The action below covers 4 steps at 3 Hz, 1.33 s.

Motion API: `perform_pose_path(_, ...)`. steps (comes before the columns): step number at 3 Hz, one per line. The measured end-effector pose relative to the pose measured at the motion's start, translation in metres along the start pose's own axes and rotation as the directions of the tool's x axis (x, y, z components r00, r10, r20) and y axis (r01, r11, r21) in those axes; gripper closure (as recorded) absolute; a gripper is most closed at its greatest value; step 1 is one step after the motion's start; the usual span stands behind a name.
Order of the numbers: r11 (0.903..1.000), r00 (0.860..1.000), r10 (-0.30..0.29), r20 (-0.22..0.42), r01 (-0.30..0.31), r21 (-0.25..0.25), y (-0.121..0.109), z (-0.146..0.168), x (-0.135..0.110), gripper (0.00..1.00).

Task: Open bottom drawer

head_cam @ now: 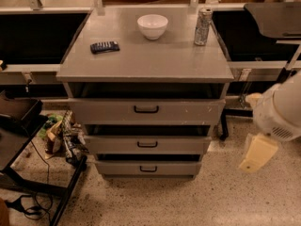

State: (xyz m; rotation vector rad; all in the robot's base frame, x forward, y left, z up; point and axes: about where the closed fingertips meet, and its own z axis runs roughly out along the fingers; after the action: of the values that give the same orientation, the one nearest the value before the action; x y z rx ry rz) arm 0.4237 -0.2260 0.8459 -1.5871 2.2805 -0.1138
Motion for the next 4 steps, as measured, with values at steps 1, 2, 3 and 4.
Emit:
perform_pose_path(1, 0.9992, 0.998, 0.038, -0.052, -0.037, 0.016, 0.013, 0.070, 0.026, 0.00)
perform_pose_path(2, 0.9983, 0.993, 0.054, -0.107, -0.051, 0.027, 0.018, 0.119, 0.045, 0.00)
perform_pose_path(3, 0.9983, 0.993, 0.054, -0.107, -0.051, 0.027, 0.018, 0.119, 0.045, 0.00)
perform_pose_path(4, 0.9996, 0.996, 0.027, -0.081, -0.026, 0.007, 0.016, 0.163, 0.029, 0.00)
